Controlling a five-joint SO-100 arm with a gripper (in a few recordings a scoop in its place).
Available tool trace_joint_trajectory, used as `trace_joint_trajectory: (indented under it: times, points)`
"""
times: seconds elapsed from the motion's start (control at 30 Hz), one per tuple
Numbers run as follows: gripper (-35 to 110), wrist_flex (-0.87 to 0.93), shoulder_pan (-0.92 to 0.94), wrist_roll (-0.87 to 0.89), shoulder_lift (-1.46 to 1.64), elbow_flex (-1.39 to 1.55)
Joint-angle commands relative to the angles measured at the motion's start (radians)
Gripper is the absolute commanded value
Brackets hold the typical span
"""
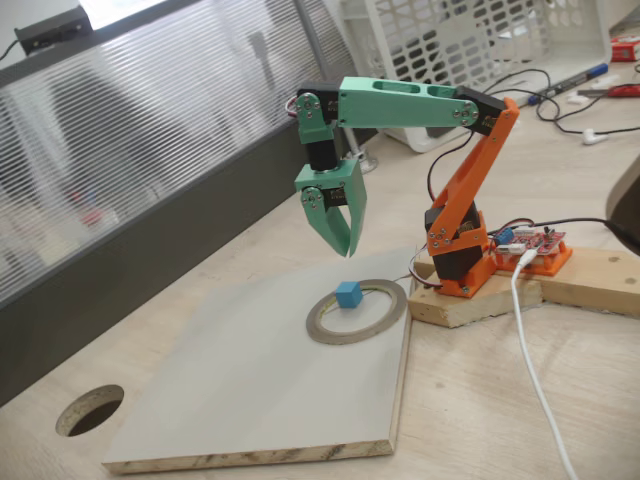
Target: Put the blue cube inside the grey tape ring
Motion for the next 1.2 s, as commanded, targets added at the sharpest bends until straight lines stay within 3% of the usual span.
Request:
trace_joint_trajectory:
  times: [0.0, 1.17]
  points:
    - [4, -0.002, 0.006, -0.069, 0.015, -0.006]
    - [4, 0.011, 0.005, -0.071, 0.012, -0.002]
